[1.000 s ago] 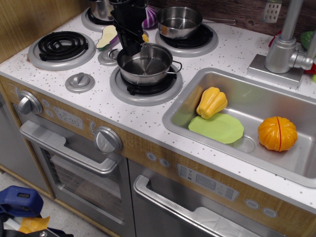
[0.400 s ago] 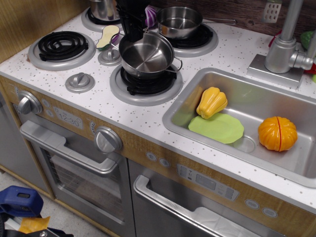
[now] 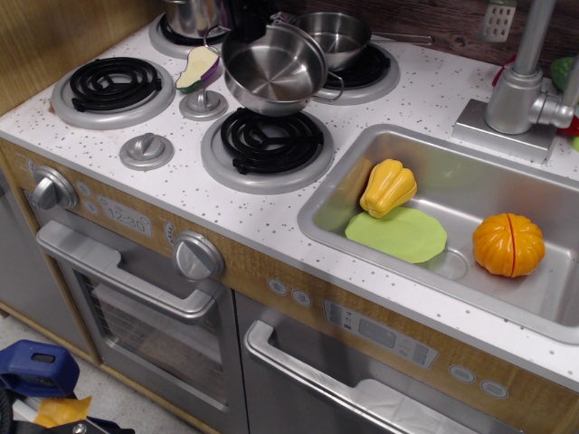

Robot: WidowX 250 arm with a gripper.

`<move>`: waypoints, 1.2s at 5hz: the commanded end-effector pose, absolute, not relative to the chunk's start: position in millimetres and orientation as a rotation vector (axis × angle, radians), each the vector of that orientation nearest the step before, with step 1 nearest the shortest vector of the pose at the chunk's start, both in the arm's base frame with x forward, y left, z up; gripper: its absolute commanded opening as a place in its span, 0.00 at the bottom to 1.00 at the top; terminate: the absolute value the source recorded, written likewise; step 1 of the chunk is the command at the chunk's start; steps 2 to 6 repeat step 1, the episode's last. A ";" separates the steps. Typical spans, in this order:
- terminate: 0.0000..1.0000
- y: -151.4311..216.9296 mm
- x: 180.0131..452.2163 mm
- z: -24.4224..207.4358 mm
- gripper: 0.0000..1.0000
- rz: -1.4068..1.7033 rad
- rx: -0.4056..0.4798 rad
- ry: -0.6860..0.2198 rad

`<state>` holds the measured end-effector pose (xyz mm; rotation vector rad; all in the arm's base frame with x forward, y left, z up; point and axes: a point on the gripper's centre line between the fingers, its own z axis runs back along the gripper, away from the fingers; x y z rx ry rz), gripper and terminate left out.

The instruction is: Pick up pan from stove

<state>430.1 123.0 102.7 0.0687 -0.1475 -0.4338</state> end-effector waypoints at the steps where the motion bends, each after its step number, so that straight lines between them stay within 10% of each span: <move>1: 1.00 111.4 427.3 186.3 0.00 -0.435 0.187 -0.255; 6: 1.00 111.4 427.3 186.3 0.00 -0.435 0.187 -0.255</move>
